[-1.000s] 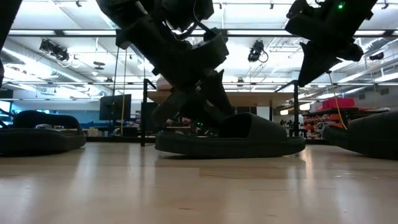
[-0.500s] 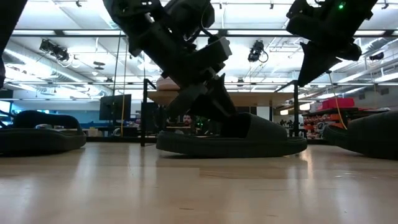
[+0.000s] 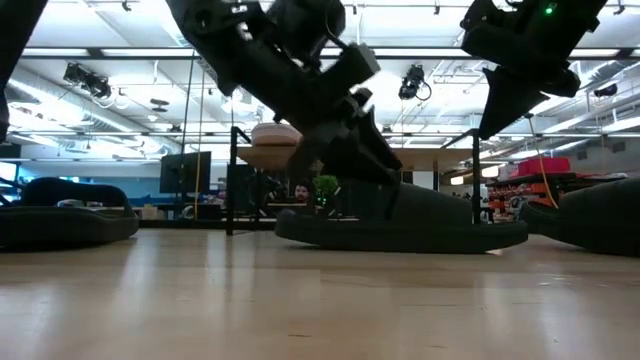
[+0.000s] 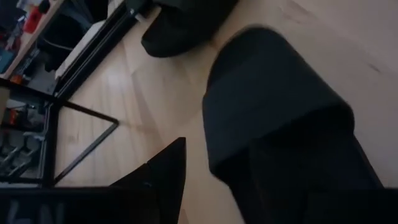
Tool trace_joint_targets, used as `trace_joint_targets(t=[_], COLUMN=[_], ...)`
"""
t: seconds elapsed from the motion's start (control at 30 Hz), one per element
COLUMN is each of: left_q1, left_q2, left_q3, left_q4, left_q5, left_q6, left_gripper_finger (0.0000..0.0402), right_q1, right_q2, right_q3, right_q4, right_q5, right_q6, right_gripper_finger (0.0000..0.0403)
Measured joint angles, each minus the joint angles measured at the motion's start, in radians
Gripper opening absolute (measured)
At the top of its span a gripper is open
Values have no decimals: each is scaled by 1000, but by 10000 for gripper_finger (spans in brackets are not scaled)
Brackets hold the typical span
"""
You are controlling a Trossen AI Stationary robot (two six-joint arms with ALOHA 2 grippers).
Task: Pick and place slides into the shelf
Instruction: Put the black slides on the shelf
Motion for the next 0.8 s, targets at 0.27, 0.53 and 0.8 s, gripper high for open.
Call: trace_joint_targets(t=[0.27, 0.53, 0.8], left_q1=[-6, -21, -20], left_q2=[97, 95, 99], left_q3=[1, 18, 54], left_q4=[60, 121, 113], left_q5=[-29, -132, -120], left_q6=[45, 54, 56], left_gripper_finger=[180, 180, 168], right_q1=[-22, -26, -74], right_q2=[76, 235, 315], right_q3=[1, 1, 0], right_q4=[28, 249, 393], right_q5=[-171, -242, -245], right_q6=[85, 21, -74], right_gripper_finger=[2, 1, 1])
